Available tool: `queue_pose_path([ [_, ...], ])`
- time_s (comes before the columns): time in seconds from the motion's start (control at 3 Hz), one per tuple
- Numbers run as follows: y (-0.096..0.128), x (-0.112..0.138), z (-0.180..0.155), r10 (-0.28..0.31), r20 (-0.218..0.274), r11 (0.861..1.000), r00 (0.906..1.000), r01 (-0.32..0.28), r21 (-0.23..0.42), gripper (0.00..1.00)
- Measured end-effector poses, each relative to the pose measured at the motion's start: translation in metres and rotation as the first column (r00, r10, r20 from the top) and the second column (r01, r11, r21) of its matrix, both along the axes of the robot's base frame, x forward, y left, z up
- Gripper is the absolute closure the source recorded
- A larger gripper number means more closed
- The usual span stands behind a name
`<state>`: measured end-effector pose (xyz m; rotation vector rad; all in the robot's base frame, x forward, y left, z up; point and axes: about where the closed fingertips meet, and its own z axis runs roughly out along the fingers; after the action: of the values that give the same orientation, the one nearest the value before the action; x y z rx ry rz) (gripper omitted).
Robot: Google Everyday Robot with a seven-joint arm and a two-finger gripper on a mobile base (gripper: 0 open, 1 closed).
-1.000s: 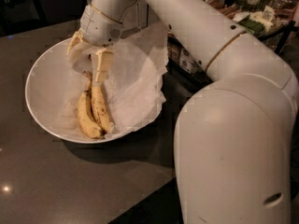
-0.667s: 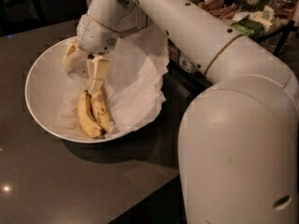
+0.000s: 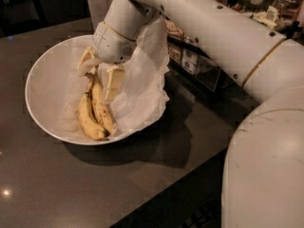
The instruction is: Pick banana from white bowl
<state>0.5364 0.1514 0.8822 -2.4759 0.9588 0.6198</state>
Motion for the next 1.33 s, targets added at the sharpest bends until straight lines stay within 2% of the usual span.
queue_pose_path([
  [0.33,-0.024,-0.007,0.016,-0.063,0.051,0.998,0.9967,0.063,-0.005,0.33],
  [0.67,-0.034,-0.004,0.025,-0.084,0.079,0.996,0.9933,0.085,-0.014,0.32],
  [1.33,-0.029,0.016,0.030,-0.070,0.085,0.997,0.9939,0.071,-0.017,0.33],
])
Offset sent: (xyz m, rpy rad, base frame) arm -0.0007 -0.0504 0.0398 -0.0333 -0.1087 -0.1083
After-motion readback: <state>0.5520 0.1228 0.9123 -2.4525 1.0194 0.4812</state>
